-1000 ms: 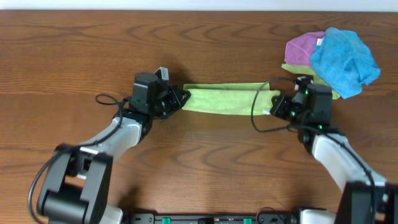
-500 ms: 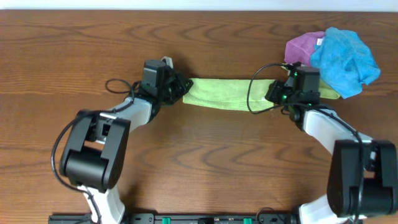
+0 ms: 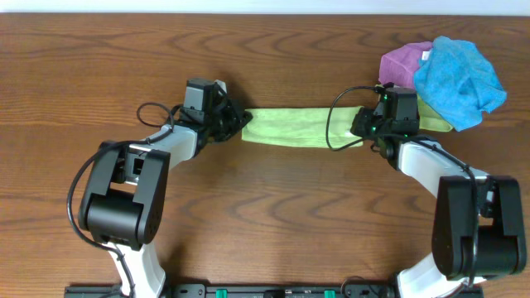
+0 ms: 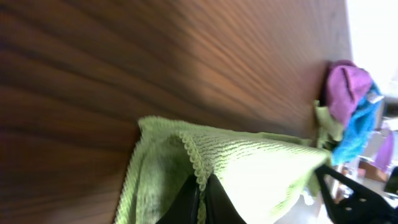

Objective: Fold the cloth

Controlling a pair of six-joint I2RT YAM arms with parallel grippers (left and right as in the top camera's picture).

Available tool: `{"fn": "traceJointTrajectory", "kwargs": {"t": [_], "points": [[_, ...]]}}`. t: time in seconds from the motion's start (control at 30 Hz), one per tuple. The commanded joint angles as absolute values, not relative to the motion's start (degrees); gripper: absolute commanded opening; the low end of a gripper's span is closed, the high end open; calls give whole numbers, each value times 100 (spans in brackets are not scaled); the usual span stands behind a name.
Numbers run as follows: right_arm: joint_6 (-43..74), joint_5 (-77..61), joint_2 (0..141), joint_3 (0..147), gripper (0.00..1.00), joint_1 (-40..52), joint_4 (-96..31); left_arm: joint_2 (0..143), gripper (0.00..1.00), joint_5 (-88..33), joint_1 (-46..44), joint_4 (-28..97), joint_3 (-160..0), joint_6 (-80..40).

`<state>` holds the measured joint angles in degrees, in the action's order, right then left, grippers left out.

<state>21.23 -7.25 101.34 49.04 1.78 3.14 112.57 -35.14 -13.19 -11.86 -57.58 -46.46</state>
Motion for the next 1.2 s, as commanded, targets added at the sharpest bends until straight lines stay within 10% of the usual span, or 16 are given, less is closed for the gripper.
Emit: {"fn": "traceJointTrajectory", "kwargs": {"t": [0.0,0.1,0.2,0.6,0.77,0.9,1.17], "points": [[2003,-443,10171,5011,10,207,301,10973,6,-3417,-1138,-996,-5867,-4217],[2005,-449,10171,5011,21,207,296,10960,6,-3406,-1125,-816,-5867,-4187],[2008,-449,10169,5011,25,209,298,10960,36,-3448,-1129,-705,-5867,-3997],[2008,-447,9376,5070,34,189,-272,10449,54,-3750,-797,-705,-5870,-3701],[2117,-460,8770,5070,50,191,-753,9911,38,-3688,-749,-711,-5870,-3682],[2270,-495,8359,5070,60,189,-1278,9821,6,-3535,-891,-711,-5870,-3872],[3190,-821,8283,5043,65,189,-1806,10289,6,-2888,-1573,-731,-5870,-3896]]}}
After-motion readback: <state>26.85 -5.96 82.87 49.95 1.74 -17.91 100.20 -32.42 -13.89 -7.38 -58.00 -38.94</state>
